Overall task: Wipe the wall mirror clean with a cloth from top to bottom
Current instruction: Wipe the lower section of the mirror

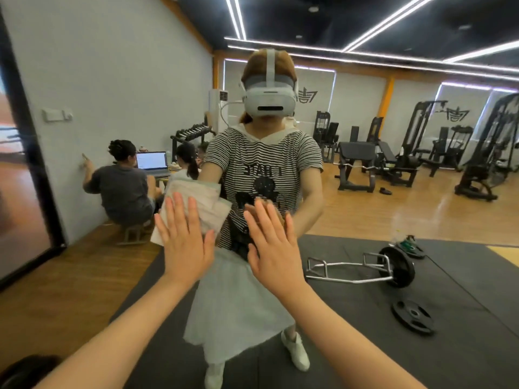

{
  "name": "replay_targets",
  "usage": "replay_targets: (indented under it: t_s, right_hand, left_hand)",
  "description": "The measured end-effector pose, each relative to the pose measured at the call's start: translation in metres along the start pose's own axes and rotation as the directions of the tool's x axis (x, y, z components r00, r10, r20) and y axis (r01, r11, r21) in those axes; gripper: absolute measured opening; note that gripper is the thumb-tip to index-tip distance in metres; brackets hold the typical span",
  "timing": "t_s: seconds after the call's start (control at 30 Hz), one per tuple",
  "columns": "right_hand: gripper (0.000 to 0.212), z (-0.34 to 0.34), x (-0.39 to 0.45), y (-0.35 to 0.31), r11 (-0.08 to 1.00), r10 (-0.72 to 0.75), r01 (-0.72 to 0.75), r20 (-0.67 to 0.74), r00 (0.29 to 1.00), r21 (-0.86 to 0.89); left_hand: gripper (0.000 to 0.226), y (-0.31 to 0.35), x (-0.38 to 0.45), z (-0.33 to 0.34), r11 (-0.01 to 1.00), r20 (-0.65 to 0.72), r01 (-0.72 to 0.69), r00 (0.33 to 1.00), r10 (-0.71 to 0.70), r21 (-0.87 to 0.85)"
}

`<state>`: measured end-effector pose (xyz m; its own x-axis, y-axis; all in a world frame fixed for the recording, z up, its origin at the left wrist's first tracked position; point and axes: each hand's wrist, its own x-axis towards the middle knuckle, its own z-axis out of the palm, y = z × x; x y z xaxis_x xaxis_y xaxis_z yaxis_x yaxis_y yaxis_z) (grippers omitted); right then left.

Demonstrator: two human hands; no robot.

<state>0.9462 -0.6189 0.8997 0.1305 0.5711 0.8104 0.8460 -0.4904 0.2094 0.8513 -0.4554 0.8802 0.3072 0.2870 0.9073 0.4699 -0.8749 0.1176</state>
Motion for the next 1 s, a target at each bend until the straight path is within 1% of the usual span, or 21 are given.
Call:
replay_targets:
  t_s: [0.07,0.13,0.2,0.33,0.4,0.43,0.5,0.6,0.73,0.8,0.87,0.93,1.0]
  right_hand:
    - [0.065,-0.010,-0.012,0.019,0.998,-0.067,0.067,0.028,0.997,0.017]
    - [0.066,-0.016,-0.028,0.044,0.995,-0.099,0.099,0.036,0.994,0.000]
    - [0.066,-0.021,-0.041,0.072,0.997,-0.077,0.078,0.023,0.997,-0.017]
    - [0.066,-0.029,-0.061,0.129,0.998,0.050,-0.052,-0.050,0.998,-0.048]
    - [0.065,-0.030,-0.063,0.155,0.996,0.048,-0.057,-0.112,0.993,-0.073]
    - [0.066,-0.029,-0.063,0.165,0.996,0.022,-0.034,-0.138,0.990,-0.088]
    - [0.069,-0.023,-0.061,0.178,0.993,-0.047,0.027,-0.172,0.984,-0.119]
    - [0.069,-0.009,-0.061,0.185,0.985,-0.098,0.064,-0.216,0.971,-0.160]
    - [0.063,0.000,-0.063,0.189,0.978,-0.120,0.066,-0.271,0.955,-0.200]
    - [0.060,0.000,-0.063,0.189,0.977,-0.125,0.070,-0.272,0.954,-0.200]
    - [0.061,0.000,-0.063,0.188,0.976,-0.121,0.066,-0.264,0.957,-0.208]
    - [0.062,0.002,-0.062,0.188,0.974,-0.116,0.058,-0.260,0.959,-0.220]
    - [0.063,0.005,-0.063,0.188,0.972,-0.115,0.054,-0.265,0.957,-0.230]
  left_hand:
    - [0.071,0.000,0.002,0.000,0.999,0.024,-0.008,1.000,0.007,0.049]
    - [0.071,0.001,0.001,-0.002,0.997,0.041,0.003,0.999,-0.006,0.079]
    - [0.073,0.002,-0.001,-0.003,0.995,0.060,0.036,0.997,-0.041,0.088]
    - [0.071,0.000,-0.002,-0.012,0.995,0.109,0.072,0.991,-0.079,0.067]
    - [0.068,-0.004,-0.003,-0.017,0.996,0.125,0.075,0.989,-0.081,0.051]
    - [0.066,-0.005,-0.003,-0.018,0.996,0.125,0.077,0.989,-0.082,0.041]
    - [0.064,-0.004,-0.003,-0.018,0.996,0.114,0.083,0.990,-0.086,0.032]
    - [0.063,0.002,0.001,-0.013,0.987,0.092,0.158,0.983,-0.159,0.014]
    - [0.062,0.016,0.007,-0.003,0.965,-0.029,0.243,0.969,-0.247,-0.094]
    - [0.062,0.023,0.009,0.005,0.944,-0.083,0.300,0.946,-0.313,-0.137]
    - [0.061,0.032,0.013,0.012,0.912,-0.139,0.371,0.908,-0.395,-0.175]
    - [0.059,0.043,0.018,0.017,0.857,-0.174,0.459,0.848,-0.501,-0.233]
    - [0.057,0.055,0.024,0.020,0.787,-0.197,0.547,0.770,-0.606,-0.285]
